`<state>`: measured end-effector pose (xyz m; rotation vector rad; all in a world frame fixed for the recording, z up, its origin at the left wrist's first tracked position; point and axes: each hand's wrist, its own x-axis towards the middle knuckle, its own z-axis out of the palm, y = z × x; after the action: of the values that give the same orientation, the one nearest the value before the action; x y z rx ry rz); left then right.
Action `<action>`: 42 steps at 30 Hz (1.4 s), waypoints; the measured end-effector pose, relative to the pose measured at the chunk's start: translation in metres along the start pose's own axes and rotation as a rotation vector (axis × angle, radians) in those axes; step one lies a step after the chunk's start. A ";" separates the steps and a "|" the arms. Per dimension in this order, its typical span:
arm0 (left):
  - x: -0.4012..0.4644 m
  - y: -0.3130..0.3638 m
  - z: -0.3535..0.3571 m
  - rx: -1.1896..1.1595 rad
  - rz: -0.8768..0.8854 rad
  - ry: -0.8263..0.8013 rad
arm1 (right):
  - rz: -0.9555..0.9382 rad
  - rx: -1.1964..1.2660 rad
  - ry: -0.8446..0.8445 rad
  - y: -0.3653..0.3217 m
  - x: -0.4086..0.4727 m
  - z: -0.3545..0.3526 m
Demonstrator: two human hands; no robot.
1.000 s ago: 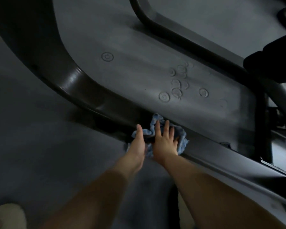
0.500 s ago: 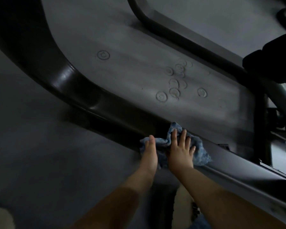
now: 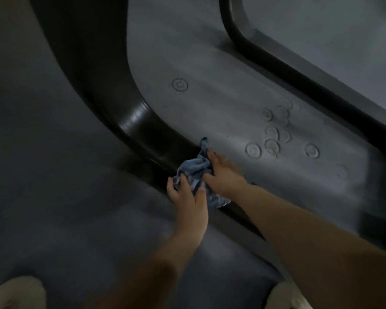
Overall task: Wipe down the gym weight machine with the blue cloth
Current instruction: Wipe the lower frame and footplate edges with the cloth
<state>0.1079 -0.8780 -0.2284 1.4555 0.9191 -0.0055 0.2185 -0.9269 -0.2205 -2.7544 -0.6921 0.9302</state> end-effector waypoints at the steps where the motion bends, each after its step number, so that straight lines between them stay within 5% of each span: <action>1: 0.002 0.004 0.000 -0.021 -0.048 0.004 | -0.014 0.093 -0.017 -0.008 0.009 -0.009; 6: 0.010 0.023 -0.010 -0.089 -0.155 0.006 | -0.009 0.288 -0.187 -0.042 0.040 -0.038; 16: 0.013 0.025 -0.009 -0.247 -0.189 0.001 | 0.170 0.616 -0.152 -0.052 0.062 -0.039; 27: -0.021 0.006 0.051 -0.073 -0.195 -0.075 | 0.104 0.278 0.006 0.062 0.009 -0.003; 37: -0.081 -0.015 0.101 0.105 -0.273 -0.527 | 0.293 -0.062 0.049 0.175 -0.083 0.016; 42: -0.080 -0.020 0.084 0.407 -0.054 -0.334 | 0.473 -0.057 0.277 0.187 -0.116 0.023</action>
<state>0.0878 -0.9935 -0.2156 1.7366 0.7048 -0.4868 0.1933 -1.1472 -0.2299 -3.0739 -0.0181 0.5761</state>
